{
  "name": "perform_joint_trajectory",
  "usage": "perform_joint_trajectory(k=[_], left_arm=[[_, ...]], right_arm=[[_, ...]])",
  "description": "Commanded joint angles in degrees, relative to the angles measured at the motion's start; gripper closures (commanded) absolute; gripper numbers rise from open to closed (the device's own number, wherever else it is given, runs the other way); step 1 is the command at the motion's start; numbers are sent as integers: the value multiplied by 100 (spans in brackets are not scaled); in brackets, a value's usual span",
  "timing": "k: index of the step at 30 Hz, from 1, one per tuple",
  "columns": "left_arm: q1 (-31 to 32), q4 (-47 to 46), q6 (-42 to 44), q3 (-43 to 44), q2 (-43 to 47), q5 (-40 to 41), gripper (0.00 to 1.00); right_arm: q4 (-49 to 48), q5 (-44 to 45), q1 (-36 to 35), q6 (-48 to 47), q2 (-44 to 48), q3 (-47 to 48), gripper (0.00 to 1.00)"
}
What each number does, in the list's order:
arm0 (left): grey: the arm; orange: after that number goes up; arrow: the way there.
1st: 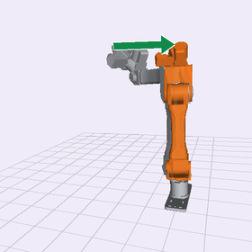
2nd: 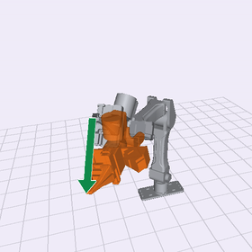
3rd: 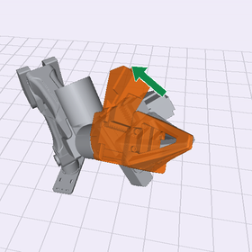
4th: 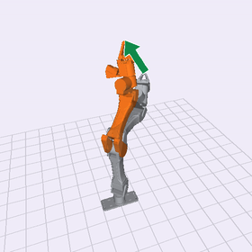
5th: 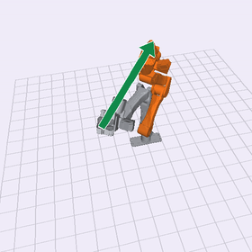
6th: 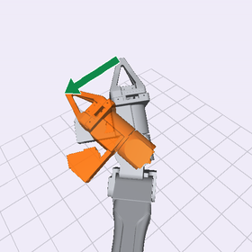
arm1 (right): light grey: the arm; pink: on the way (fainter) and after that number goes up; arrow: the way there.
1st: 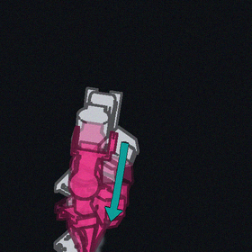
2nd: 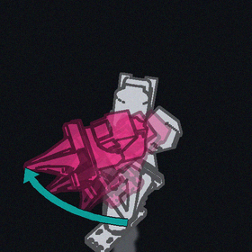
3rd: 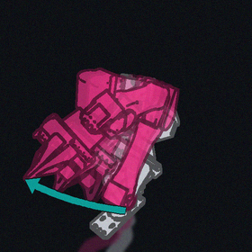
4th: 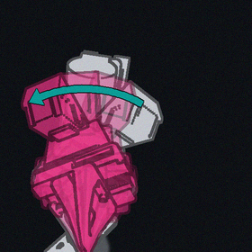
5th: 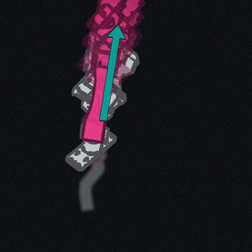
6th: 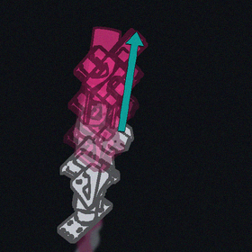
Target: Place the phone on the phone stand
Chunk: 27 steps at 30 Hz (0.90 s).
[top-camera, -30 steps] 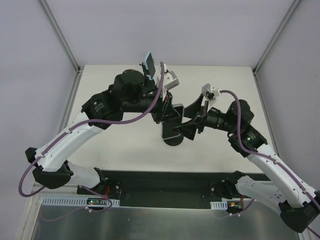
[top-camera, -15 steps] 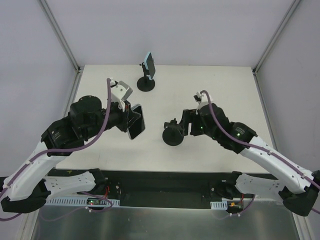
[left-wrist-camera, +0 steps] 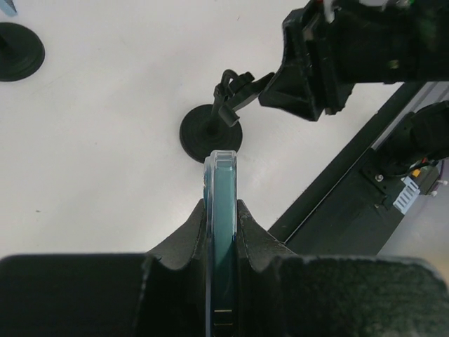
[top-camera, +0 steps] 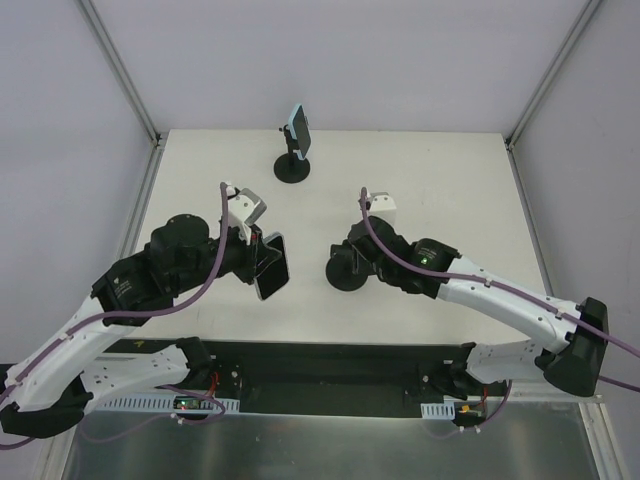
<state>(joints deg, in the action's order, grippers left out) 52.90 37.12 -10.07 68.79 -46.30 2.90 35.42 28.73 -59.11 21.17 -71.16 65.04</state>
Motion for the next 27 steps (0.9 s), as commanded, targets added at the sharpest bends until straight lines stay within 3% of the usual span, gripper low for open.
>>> perform_joint_trajectory(k=[1, 4, 11, 19, 21, 27], left_arm=[[36, -811, -101, -85, 174, -281, 100], [36, -935, -66, -235, 183, -579, 100], [36, -1620, 215, -595, 104, -1352, 100], [36, -2805, 953, -894, -203, -3056, 100], [36, -2982, 1401, -955, -326, -3689, 100], [36, -3124, 2087, -728, -1003, -4279, 100]], right_arm=[[44, 466, -127, 238, -179, 299, 62], [70, 616, -179, 221, -311, 378, 64], [281, 748, -250, -33, -382, 545, 99], [-70, 248, -215, -1175, -214, 580, 99], [-97, -68, -162, -1351, -267, 659, 99], [-351, -1475, 365, -2081, -276, 695, 99]])
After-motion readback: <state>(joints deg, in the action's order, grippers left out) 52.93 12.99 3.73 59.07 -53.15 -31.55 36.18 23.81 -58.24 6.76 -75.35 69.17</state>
